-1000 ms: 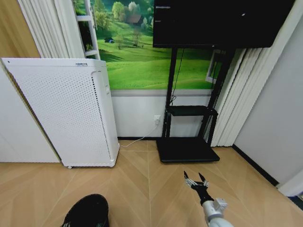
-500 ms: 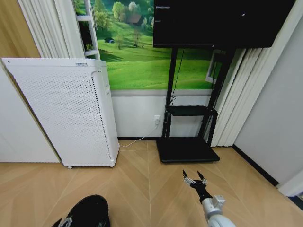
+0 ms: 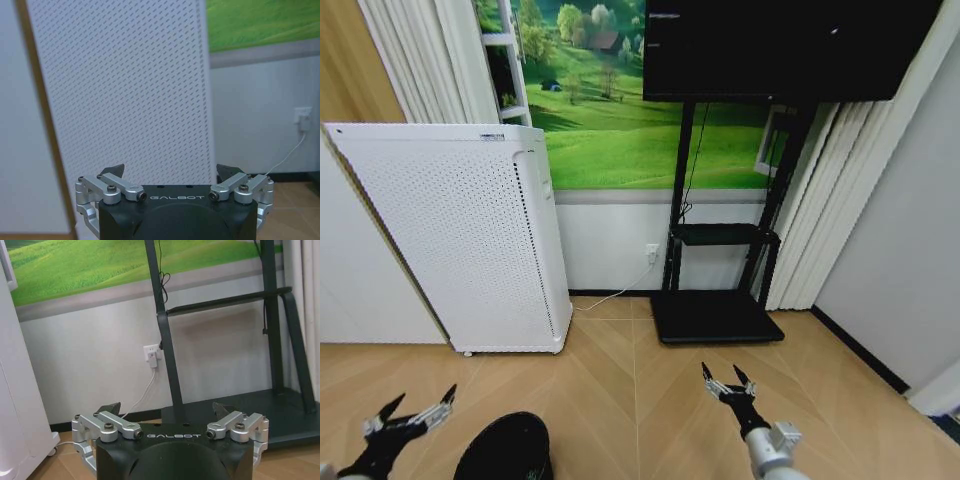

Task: Pick up the trash bin and place the garbage on the floor into it.

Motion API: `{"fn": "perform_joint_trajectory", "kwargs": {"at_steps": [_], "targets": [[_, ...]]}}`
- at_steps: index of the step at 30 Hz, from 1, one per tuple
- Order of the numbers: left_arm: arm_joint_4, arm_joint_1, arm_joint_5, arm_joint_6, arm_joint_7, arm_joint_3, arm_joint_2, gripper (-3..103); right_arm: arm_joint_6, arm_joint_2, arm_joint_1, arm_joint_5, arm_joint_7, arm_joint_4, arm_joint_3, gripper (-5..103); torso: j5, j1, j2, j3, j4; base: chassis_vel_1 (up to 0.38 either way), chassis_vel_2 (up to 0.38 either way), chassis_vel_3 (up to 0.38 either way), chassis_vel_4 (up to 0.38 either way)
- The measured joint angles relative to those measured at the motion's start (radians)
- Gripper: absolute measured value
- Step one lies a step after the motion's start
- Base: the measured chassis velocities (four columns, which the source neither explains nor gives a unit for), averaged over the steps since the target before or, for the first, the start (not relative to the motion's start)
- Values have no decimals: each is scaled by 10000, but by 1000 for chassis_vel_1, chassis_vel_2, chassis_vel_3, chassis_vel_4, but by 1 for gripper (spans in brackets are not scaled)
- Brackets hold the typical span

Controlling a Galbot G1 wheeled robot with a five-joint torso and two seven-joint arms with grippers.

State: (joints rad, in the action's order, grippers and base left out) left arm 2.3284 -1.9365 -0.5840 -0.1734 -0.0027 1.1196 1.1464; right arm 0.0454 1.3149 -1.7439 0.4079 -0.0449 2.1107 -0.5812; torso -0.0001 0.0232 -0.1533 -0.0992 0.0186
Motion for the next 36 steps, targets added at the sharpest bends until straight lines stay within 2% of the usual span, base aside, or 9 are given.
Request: {"fn": "perform_joint_trajectory", "kwargs": {"at_steps": [5,7,13,36], "targets": [[335,434,235,147,-103,-889,-141,100,363,343,-649,-588,-170,771,-401,100,0,0,0,0,4,0,0,0,0],[480,564,336,96,-251,-1328,-104,100,655,487,-824,-1108,-247,1230,-841,100,-1,0,0,0,0,0,0,0,0],[579,740,474,-1,-354,-1789,75,100,995,481,-932,-1660,-234,1639,-1566,100,0,0,0,0,-1,0,0,0,0],[632,859,434,-127,-321,-1621,-3,100,842,317,-1073,-1760,30,1892,-1822,100,1,0,0,0,-2,0,0,0,0]]}}
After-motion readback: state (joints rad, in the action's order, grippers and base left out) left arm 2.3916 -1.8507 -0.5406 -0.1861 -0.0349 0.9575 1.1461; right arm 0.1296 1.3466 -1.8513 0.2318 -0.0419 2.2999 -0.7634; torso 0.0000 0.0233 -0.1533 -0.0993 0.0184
